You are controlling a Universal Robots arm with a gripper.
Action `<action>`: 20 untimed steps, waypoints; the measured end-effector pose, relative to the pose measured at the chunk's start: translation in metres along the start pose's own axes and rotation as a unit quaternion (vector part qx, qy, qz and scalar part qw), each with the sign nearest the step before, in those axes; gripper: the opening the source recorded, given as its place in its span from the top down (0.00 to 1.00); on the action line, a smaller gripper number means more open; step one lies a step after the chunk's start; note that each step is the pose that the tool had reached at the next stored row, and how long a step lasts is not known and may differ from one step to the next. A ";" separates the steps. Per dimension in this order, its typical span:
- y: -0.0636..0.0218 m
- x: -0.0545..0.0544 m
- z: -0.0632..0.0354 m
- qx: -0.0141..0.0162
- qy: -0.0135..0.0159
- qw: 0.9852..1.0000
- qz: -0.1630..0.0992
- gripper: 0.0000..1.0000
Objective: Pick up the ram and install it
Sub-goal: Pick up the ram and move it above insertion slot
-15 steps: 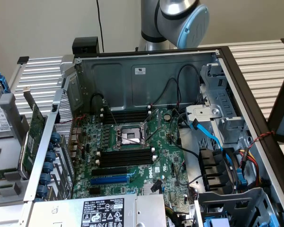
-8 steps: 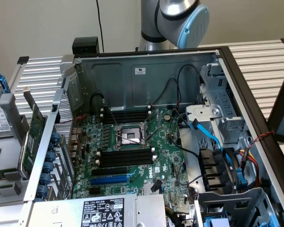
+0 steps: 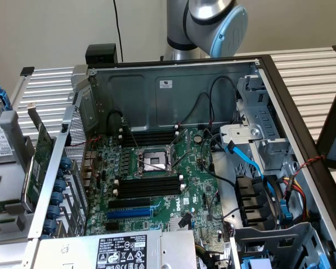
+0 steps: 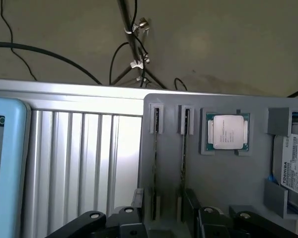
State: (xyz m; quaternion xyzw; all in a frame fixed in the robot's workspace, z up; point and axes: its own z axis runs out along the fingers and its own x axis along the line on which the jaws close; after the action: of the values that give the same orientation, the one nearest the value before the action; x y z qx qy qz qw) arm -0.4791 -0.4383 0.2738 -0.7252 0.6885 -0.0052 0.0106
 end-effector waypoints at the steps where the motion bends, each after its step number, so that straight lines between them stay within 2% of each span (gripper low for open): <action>1: 0.0001 0.000 0.0018 0.000 0.000 1.000 0.000 0.55; 20: -0.0017 0.003 0.0364 0.000 0.000 1.000 0.000 0.55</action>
State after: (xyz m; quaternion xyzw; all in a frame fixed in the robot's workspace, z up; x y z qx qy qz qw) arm -0.4765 -0.4407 0.2374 -0.7250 0.6887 -0.0053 0.0107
